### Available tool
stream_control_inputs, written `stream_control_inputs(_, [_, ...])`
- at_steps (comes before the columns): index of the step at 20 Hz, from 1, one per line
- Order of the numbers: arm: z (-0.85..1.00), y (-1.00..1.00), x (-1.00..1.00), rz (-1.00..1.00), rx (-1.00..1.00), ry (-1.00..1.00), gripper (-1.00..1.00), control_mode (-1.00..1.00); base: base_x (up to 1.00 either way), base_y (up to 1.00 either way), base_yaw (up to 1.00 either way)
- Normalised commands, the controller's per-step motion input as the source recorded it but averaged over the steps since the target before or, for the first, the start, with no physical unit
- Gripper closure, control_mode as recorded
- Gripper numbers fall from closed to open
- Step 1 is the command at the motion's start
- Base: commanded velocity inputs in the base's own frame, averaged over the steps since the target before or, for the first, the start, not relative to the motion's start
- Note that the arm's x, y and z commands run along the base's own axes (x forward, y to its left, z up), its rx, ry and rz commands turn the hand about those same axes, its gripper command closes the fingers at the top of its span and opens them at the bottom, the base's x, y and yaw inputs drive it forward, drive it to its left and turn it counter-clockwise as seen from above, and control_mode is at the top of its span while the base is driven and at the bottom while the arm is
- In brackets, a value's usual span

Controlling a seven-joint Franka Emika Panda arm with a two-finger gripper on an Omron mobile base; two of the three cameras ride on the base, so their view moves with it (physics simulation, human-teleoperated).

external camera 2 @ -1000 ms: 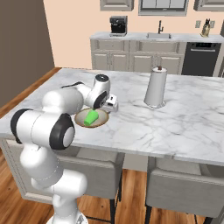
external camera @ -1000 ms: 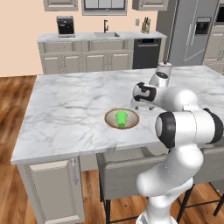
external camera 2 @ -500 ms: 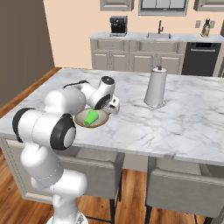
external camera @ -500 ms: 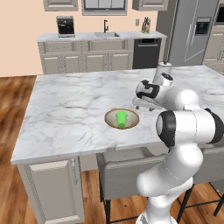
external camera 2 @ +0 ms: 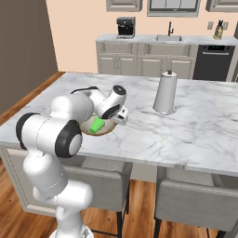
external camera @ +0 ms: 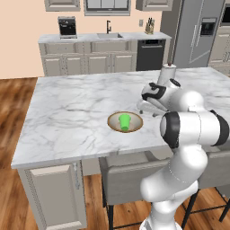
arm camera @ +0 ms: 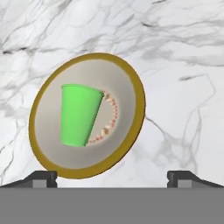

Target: Place the cup inside the bowl on the dining table and move the bowl to any counter.

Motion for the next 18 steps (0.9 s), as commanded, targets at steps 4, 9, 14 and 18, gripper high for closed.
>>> stream_control_inputs(4, [-0.09,0.00,0.00,0.00,0.08,0.00,-1.00,-1.00,0.00,0.00,0.00])
stream_control_inputs(9, [-0.09,0.00,0.00,0.00,0.07,0.00,-1.00,-1.00,0.00,0.00,0.00])
stream_control_inputs(14, [-0.21,0.00,0.00,0.00,0.00,0.00,-1.00,-1.00,0.00,0.00,0.00])
stream_control_inputs(18, [-0.20,0.00,0.00,0.00,0.00,0.00,-1.00,-1.00,0.00,0.00,0.00])
